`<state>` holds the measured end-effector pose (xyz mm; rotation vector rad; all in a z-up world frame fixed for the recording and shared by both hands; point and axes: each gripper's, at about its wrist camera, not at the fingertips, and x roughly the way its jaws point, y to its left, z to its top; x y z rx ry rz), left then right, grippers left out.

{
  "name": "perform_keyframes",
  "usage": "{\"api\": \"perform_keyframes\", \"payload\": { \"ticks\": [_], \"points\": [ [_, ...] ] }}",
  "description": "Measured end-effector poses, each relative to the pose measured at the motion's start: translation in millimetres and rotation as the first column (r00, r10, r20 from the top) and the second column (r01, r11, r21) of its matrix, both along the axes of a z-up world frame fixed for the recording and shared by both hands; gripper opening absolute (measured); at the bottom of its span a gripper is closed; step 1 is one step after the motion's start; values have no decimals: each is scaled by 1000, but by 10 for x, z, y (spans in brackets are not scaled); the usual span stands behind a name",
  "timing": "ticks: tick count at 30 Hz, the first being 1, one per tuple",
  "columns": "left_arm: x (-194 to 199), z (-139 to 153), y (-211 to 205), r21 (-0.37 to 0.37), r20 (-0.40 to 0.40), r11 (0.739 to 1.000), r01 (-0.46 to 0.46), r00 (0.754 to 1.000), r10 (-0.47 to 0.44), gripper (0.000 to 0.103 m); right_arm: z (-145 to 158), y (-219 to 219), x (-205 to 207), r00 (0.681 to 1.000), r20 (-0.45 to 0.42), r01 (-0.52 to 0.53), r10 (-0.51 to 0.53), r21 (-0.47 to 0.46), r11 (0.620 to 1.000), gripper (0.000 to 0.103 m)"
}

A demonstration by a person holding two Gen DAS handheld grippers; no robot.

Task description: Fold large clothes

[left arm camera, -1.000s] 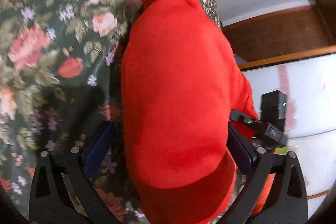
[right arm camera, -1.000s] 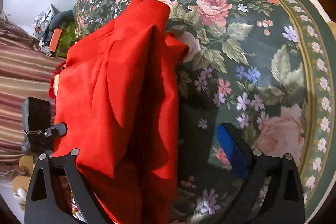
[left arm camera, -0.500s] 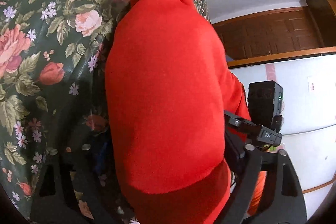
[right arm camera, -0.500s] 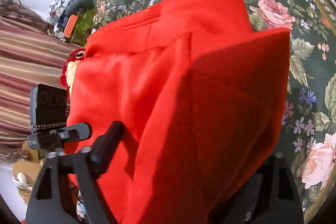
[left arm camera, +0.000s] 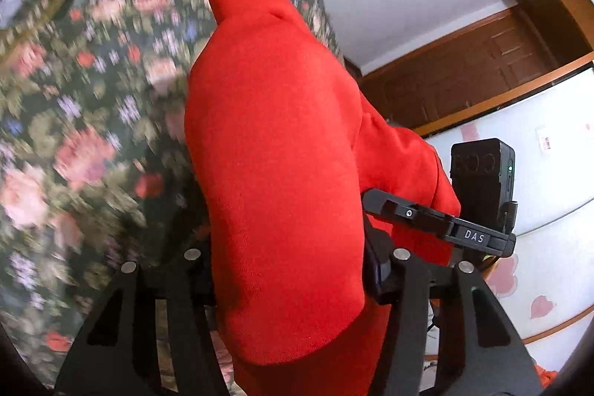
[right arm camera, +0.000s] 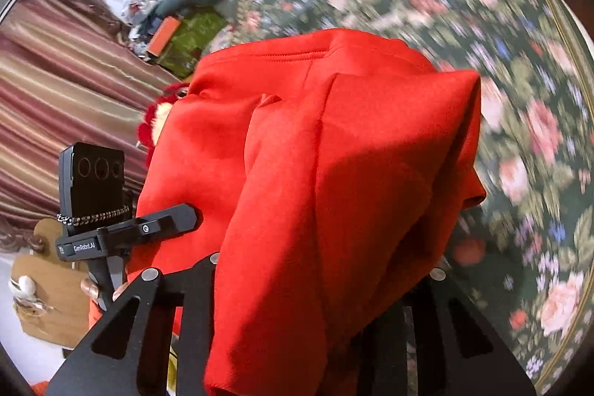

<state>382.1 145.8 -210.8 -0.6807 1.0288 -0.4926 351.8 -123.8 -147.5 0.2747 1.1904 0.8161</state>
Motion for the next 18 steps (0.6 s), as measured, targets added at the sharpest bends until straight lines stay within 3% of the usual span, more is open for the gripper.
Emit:
{"api": "perform_keyframes", "payload": {
  "ticks": [6,10,15,18],
  "points": [
    [47,389,512,24,82,998,-50,995,48,55,300,511,177,995,93,-35,35,-2,999,29],
    [134,487,863,38,101,996,-84,992,79,55,362,802,310,990,134,-45,44,0,999,29],
    [392,376,1191,87,91,990,-115,990,107,55,146,1233,593,993,112,-44,47,-28,999,29],
    [626,113,1406,98,43,986,-137,990,134,55,-10,1484,749,992,111,-43,52,-82,996,29]
  ]
}}
